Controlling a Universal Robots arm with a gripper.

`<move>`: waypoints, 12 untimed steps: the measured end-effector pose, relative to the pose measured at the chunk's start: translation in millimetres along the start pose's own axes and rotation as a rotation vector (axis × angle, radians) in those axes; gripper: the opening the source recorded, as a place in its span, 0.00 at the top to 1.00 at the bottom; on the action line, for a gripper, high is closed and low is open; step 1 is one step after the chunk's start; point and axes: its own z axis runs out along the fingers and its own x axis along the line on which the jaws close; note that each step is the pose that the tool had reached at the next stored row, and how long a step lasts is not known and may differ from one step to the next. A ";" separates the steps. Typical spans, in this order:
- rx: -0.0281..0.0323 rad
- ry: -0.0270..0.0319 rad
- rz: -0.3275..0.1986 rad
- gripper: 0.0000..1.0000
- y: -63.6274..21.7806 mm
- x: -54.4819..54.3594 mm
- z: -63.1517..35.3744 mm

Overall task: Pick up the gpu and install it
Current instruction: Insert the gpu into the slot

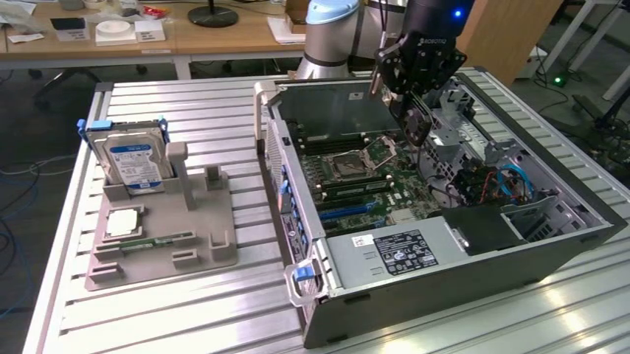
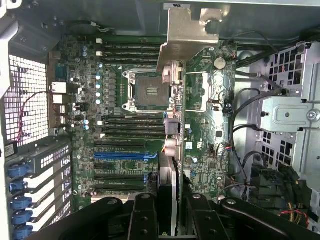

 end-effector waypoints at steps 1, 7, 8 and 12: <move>0.0000 0.0000 0.000 0.73 0.0 0.0 0.0; 0.0002 -0.0022 -0.049 0.73 0.0 -0.2 0.0; 0.0003 -0.0026 -0.059 0.73 -0.1 -0.2 0.0; 0.0003 -0.0046 -0.101 0.73 -0.1 -0.2 0.0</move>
